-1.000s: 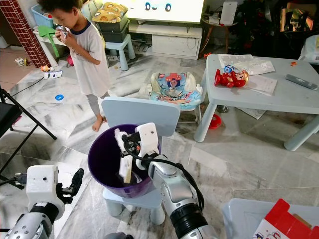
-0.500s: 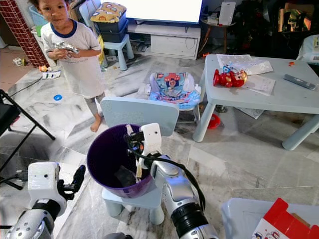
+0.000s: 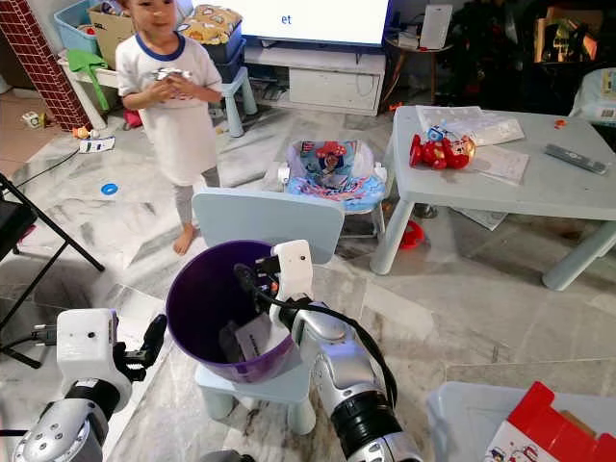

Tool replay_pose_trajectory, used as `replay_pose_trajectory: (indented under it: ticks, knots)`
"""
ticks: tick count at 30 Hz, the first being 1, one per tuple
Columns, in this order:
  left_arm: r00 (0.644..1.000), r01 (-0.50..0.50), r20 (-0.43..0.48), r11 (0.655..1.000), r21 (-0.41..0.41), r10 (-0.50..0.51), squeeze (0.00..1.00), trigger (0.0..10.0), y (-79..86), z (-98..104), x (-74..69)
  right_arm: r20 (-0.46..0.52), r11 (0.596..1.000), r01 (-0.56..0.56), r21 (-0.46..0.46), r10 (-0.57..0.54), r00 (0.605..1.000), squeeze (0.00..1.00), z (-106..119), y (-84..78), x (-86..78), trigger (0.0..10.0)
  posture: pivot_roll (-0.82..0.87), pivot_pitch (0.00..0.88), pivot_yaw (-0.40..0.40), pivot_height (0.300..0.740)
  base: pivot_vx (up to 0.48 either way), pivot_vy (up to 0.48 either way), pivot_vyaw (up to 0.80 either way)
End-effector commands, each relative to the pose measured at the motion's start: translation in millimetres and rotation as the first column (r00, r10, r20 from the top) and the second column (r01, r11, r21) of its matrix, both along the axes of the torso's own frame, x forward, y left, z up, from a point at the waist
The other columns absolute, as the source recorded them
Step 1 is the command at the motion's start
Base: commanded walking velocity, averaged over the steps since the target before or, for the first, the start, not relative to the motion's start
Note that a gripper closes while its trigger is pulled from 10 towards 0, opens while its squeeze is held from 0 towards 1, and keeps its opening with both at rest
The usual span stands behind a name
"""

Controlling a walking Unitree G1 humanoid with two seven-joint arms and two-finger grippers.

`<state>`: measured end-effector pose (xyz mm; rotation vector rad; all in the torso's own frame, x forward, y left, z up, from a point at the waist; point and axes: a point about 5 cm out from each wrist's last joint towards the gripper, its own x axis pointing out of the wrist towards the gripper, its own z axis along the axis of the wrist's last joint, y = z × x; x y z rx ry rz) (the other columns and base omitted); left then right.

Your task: Picking trash to rubbish bin

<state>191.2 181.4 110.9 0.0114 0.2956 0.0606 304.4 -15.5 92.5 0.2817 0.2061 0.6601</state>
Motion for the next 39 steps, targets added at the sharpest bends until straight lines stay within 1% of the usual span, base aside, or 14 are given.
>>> replay_pose_trajectory:
  ticks: [1,6,7,8,11,13,15,17,18,19,20,24,33,39]
  knots:
    - [1.000,-0.008,0.005,1.000,0.011,0.008,0.00,10.0,2.3,0.4,1.8,0.068,0.998,-0.015,0.067,0.011,0.998,1.00,27.0,14.8,6.3,10.0,0.23,0.072,-0.036,0.740,0.000,0.000,0.00]
    - [0.995,0.025,0.100,0.999,0.038,-0.029,0.00,10.0,0.3,16.2,23.8,0.242,0.988,0.148,0.042,-0.154,0.958,1.00,62.7,-31.7,22.3,10.0,0.18,0.054,-0.021,0.740,0.000,0.000,0.00]
    - [0.995,0.025,0.100,0.999,0.038,-0.029,0.00,10.0,0.3,16.2,23.8,0.242,0.988,0.148,0.042,-0.154,0.958,1.00,62.7,-31.7,22.3,10.0,0.18,0.054,-0.021,0.740,0.000,0.000,0.00]
    - [0.990,0.043,0.135,0.998,0.036,-0.048,0.00,10.0,-2.2,21.6,33.2,0.307,0.976,0.217,0.023,-0.214,0.927,1.00,75.2,-53.1,26.3,10.0,0.16,0.046,-0.014,0.740,0.000,0.000,0.00]
    - [0.982,0.070,0.172,0.997,0.026,-0.073,0.00,10.0,-6.0,26.6,43.5,0.385,0.952,0.307,-0.009,-0.280,0.879,1.00,89.4,-78.6,29.3,10.0,0.13,0.040,-0.005,0.740,0.000,0.000,0.00]
    - [0.971,0.114,0.211,0.993,0.015,-0.115,0.00,10.0,-12.8,31.6,54.1,0.447,0.914,0.404,-0.030,-0.349,0.823,1.00,102.8,-110.2,28.8,10.0,0.09,0.035,0.012,0.740,0.000,0.000,0.00]
    - [0.963,0.134,0.234,0.991,0.007,-0.132,0.00,10.0,-16.2,35.1,58.9,0.472,0.895,0.444,-0.041,-0.374,0.798,1.00,108.0,-124.6,26.6,10.0,0.07,0.033,0.020,0.740,0.000,0.000,0.00]
    - [0.962,0.135,0.237,0.991,0.006,-0.132,0.00,10.0,-16.1,35.5,59.4,0.473,0.894,0.447,-0.042,-0.376,0.797,1.00,108.3,-125.3,26.3,10.0,0.07,0.033,0.020,0.740,0.000,0.000,0.00]
    - [0.957,0.151,0.251,0.989,0.005,-0.147,0.00,10.0,-18.7,37.7,63.5,0.481,0.878,0.476,-0.046,-0.398,0.781,1.00,111.9,-135.7,21.7,10.0,0.04,0.033,0.032,0.740,0.000,0.000,0.00]
    - [0.957,0.151,0.251,0.989,0.005,-0.147,0.00,10.0,-18.7,37.7,63.5,0.481,0.878,0.476,-0.046,-0.398,0.781,1.00,111.9,-135.7,21.7,10.0,0.04,0.033,0.032,0.740,0.000,0.000,0.00]
    - [0.949,0.167,0.270,0.986,0.007,-0.163,0.00,10.0,-22.2,40.2,67.6,0.486,0.860,0.507,-0.051,-0.422,0.765,1.00,114.7,-147.9,15.2,10.0,0.03,0.031,0.040,0.740,0.000,0.000,0.00]
    - [0.937,0.194,0.299,0.981,-0.017,-0.180,0.00,10.0,-28.2,44.1,73.5,0.485,0.836,0.544,-0.062,-0.452,0.749,1.00,114.2,-162.8,4.8,10.0,0.01,0.030,0.050,0.740,0.000,0.000,0.00]
    - [0.928,0.223,0.315,0.974,-0.046,-0.198,0.00,10.0,-30.2,46.3,84.2,0.479,0.819,0.568,-0.079,-0.469,0.742,1.00,114.5,-167.4,-2.9,10.0,0.00,0.024,0.061,0.740,0.000,0.000,0.00]
    - [0.922,0.228,0.336,0.971,-0.071,-0.192,0.00,10.0,-32.1,49.2,86.7,0.467,0.826,0.558,-0.080,-0.464,0.753,1.00,118.1,-165.1,-5.1,10.0,-0.01,0.024,0.054,0.740,0.000,0.000,0.00]
